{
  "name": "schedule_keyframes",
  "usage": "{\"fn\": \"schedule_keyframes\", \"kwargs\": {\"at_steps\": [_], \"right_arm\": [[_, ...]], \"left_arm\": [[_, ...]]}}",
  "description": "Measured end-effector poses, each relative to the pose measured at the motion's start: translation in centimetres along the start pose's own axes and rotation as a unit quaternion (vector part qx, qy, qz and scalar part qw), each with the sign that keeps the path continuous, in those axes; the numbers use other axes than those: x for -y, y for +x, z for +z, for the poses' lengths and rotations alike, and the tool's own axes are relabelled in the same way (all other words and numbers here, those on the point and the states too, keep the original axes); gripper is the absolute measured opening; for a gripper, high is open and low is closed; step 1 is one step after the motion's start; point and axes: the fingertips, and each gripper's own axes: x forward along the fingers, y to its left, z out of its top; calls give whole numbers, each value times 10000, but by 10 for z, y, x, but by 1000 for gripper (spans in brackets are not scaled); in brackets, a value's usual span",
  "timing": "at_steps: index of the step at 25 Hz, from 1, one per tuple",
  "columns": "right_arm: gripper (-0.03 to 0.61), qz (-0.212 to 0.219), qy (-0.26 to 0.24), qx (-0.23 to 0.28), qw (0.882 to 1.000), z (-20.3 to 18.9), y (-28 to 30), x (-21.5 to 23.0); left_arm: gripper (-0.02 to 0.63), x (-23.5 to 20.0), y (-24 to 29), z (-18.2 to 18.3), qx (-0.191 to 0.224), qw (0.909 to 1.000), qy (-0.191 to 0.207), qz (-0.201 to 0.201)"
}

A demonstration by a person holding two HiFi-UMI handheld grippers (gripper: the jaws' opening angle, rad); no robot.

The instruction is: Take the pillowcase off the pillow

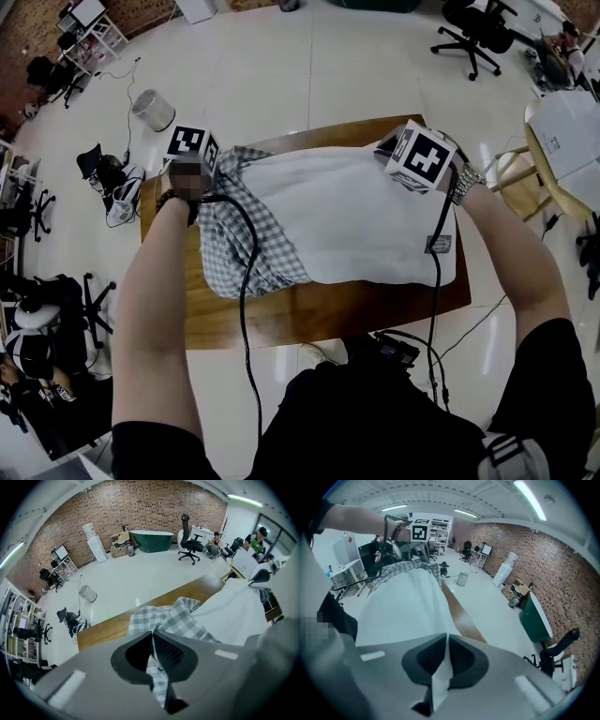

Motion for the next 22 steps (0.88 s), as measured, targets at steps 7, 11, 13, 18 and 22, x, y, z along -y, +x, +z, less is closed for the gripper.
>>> {"fn": "schedule_keyframes", "kwargs": {"at_steps": [7,11,13,18,22], "right_arm": [[8,-27,58,-96,9999,-2,17,-2],[14,-135,-53,14,9999,-2,24,-9],[39,-190,-127,61,9997,2,24,-15],[130,-531,-352,265,9976,7,23,-19],[183,-834,-383,381,9951,18,10,-24]], "left_arm": [[14,13,-2,0,288,9990,320,-91],[18,32,-5,3,642,9959,613,-197],[25,39,-10,6,829,9937,735,-185],[57,60,-23,11,1233,9867,1052,-129],[95,63,-42,6,1606,9805,1128,-74]]}}
